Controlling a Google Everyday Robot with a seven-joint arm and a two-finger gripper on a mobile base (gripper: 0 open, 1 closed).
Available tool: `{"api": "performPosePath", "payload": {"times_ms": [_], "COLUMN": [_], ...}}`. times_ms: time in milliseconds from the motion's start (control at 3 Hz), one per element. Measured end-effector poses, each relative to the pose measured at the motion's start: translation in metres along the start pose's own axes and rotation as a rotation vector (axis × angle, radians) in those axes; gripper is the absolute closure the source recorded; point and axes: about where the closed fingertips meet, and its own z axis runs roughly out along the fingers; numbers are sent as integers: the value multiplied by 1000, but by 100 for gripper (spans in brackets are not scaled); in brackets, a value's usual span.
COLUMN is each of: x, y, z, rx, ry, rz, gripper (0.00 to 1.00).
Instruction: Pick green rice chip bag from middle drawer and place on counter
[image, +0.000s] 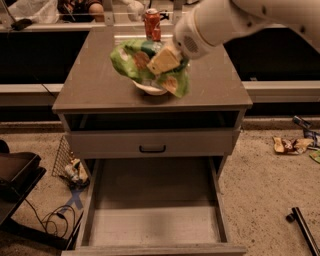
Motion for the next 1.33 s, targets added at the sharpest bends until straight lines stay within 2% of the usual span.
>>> {"api": "performPosePath", "payload": {"times_ms": [333, 667, 1000, 1333], "x": [-33, -67, -69, -87], "y": [-45, -57, -59, -68], "z": [21, 13, 16, 42], "rx": [41, 68, 67, 57], "ry": [37, -7, -8, -17], "rz": [-1, -26, -24, -18], "gripper": [100, 100, 100, 100]}}
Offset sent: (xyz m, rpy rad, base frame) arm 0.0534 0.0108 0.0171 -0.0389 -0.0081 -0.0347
